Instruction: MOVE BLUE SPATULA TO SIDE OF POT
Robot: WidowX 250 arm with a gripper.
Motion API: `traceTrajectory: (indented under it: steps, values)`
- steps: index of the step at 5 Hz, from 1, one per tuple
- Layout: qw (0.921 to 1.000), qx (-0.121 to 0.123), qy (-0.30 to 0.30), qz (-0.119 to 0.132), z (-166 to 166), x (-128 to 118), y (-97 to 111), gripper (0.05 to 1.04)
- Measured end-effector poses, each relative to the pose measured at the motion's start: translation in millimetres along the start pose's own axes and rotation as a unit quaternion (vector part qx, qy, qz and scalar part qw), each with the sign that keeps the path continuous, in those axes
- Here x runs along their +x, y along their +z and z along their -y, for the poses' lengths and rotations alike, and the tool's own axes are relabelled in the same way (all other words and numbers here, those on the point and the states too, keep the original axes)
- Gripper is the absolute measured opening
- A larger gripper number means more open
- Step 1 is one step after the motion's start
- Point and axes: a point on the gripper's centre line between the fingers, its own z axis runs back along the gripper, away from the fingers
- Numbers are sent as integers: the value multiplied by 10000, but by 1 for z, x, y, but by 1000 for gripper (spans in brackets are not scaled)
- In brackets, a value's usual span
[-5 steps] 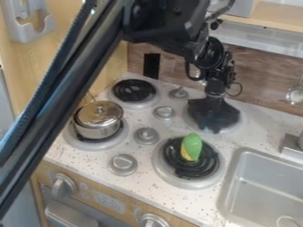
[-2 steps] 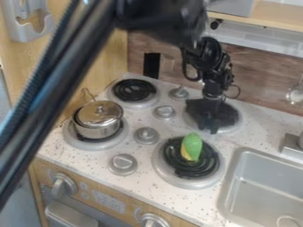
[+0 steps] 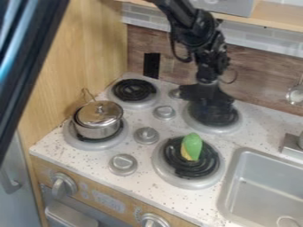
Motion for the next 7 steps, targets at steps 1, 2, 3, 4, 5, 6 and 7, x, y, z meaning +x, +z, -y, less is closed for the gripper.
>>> traceTrajectory:
  steps: [1, 2, 3, 4, 5, 6, 7]
  values:
    - [9993, 246, 128, -267, -32, -14, 0, 285]
    - [9974, 417, 115, -583, -51, -25, 0, 285]
    - [9956, 408, -18, -847, -70, -33, 1, 285]
    - [9918, 314, -164, -1231, -82, -47, -4, 285]
    - [9881, 231, -247, -1500, -81, -58, -8, 332]
    - [9835, 184, -238, -1783, -88, -65, -14, 626]
    - [9825, 218, -304, -1826, -92, -61, -11, 932]
